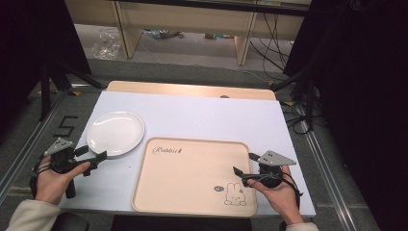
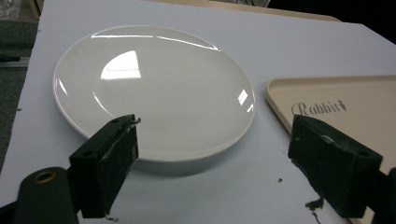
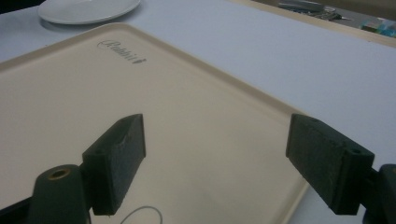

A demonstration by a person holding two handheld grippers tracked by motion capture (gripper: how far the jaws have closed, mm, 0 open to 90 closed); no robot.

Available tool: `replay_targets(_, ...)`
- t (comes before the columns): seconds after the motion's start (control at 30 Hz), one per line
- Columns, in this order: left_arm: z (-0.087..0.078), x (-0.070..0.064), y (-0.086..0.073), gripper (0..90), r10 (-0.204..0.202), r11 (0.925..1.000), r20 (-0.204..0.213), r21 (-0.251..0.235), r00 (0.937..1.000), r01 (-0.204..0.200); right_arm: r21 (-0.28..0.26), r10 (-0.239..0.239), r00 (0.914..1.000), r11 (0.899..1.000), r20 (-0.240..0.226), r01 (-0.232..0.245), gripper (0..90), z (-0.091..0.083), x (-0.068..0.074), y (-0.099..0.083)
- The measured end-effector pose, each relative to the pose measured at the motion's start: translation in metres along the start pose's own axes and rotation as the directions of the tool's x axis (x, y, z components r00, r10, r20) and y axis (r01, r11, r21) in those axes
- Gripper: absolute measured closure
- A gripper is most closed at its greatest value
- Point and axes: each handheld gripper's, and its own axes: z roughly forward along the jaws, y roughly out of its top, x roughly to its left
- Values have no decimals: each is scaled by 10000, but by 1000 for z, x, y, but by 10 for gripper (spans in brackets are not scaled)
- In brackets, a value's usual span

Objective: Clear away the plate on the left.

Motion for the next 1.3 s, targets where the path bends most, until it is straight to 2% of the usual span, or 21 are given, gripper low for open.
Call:
replay_targets(0.17, 2, 4, 1, 163, -287, 9993, -194, 216, 9994, 291, -56, 101, 9999, 9999, -76, -101, 207, 1, 0, 0)
replay_targets(0.2, 3, 5, 0, 166, -547, 9979, -321, 333, 9980, 558, -94, 51, 10000, 9999, -47, -51, 207, 1, -1, 0)
replay_targets(0.3, 5, 8, 1, 173, -766, 9962, -283, 386, 9967, 776, -132, 26, 10000, 9999, -62, -27, 207, 1, -1, 0)
replay_targets(0.37, 6, 11, 3, 174, -842, 9947, -491, 543, 9952, 868, -141, 4, 10000, 9999, -68, -5, 207, 2, -1, 0)
replay_targets(0.43, 8, 15, 5, 182, -1012, 9924, -696, 628, 9924, 1056, 33, -16, 10000, 10000, -35, 16, 207, 1, 0, 1)
replay_targets(0.47, 10, 18, 6, 185, -1084, 9920, -727, 575, 9914, 1127, -180, -104, 9999, 9998, 39, 105, 207, 2, 0, 0)
replay_targets(0.6, 15, 30, 11, 222, -1294, 9858, -1109, 931, 9854, 1399, -42, -104, 9999, 9999, 69, 104, 208, 1, -1, 1)
replay_targets(0.67, 17, 36, 14, 222, -1456, 9789, -1412, 1226, 9792, 1632, -40, -100, 9999, 9999, 49, 101, 208, 1, 0, 1)
replay_targets(0.87, 28, 51, 22, 244, -1902, 9639, -1685, 1547, 9672, 2165, -144, -109, 9999, 9998, -28, 109, 209, 2, -1, 1)
replay_targets(0.9, 30, 51, 23, 244, -2248, 9563, -1791, 1479, 9578, 2522, -144, -109, 9999, 9998, -28, 109, 209, 2, -1, 1)
replay_targets(0.93, 32, 54, 24, 252, -2133, 9581, -1711, 1559, 9619, 2402, -143, -111, 9999, 9998, -42, 110, 209, 2, -1, 1)
replay_targets(0.97, 34, 56, 25, 252, -2169, 9552, -1773, 1645, 9600, 2462, -143, -111, 9999, 9998, -42, 110, 209, 2, -1, 1)
replay_targets(1.0, 36, 56, 25, 261, -2312, 9502, -1852, 1679, 9551, 2626, -132, -123, 9999, 9998, -50, 122, 209, 2, 0, 1)
replay_targets(1.03, 38, 58, 26, 261, -2318, 9482, -1860, 1758, 9548, 2644, -39, -134, 9999, 9999, 29, 134, 209, 1, 0, 1)
replay_targets(1.07, 40, 58, 26, 266, -2388, 9460, -1917, 1755, 9520, 2726, -40, -132, 9999, 9999, 23, 132, 209, 1, 0, 1)
replay_targets(1.1, 42, 60, 27, 273, -2295, 9453, -1888, 1905, 9548, 2648, -40, -133, 9999, 9999, 23, 133, 209, 1, 0, 1)
replay_targets(1.17, 46, 61, 28, 275, -2448, 9372, -1900, 2049, 9508, 2823, -36, -132, 9999, 9999, 21, 132, 209, 1, 0, 1)
replay_targets(1.23, 48, 62, 29, 284, -2417, 9359, -2014, 2098, 9492, 2828, -21, -123, 9999, 9999, 5, 123, 209, 1, 0, 1)
replay_targets(1.3, 48, 64, 30, 299, -2340, 9320, -2041, 2313, 9506, 2791, -107, -51, 9999, 9999, -117, 50, 209, 3, 0, 0)
